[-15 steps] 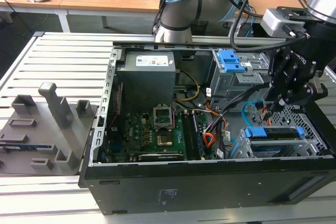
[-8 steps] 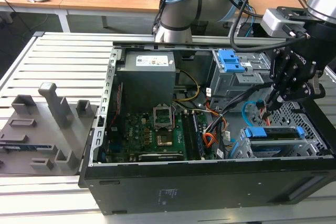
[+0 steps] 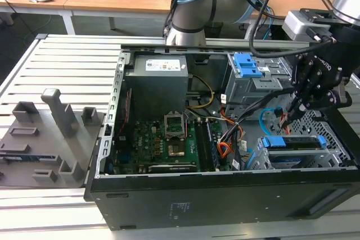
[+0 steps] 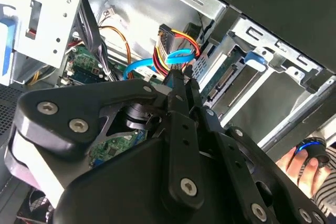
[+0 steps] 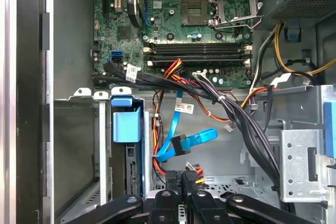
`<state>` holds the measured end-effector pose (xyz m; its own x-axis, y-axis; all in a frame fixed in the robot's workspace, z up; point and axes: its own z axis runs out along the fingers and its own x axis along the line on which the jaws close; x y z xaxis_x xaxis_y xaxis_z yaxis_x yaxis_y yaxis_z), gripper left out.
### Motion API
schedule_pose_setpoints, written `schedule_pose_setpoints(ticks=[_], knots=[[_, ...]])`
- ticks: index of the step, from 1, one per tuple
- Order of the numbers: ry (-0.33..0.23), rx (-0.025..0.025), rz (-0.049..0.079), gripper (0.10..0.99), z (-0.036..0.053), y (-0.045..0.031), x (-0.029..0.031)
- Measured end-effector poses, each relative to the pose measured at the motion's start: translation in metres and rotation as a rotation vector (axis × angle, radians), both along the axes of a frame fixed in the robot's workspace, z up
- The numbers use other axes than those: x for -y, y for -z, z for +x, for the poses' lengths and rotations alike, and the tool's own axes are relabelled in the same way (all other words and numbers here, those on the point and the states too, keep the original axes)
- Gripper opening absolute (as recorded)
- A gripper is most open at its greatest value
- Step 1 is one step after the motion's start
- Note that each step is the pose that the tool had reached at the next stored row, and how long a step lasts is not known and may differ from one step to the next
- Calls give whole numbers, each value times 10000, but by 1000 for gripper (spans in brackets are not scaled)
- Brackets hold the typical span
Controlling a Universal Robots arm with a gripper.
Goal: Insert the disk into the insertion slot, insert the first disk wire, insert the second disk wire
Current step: 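Insert the first disk wire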
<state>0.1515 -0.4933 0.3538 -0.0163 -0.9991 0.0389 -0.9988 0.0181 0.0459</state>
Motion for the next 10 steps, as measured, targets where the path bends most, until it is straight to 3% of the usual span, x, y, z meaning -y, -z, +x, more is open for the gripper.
schedule_pose_setpoints(ticks=[3,10], knots=[[-1,0,0,165,0,2,94],[0,0,1,165,0,4,204]])
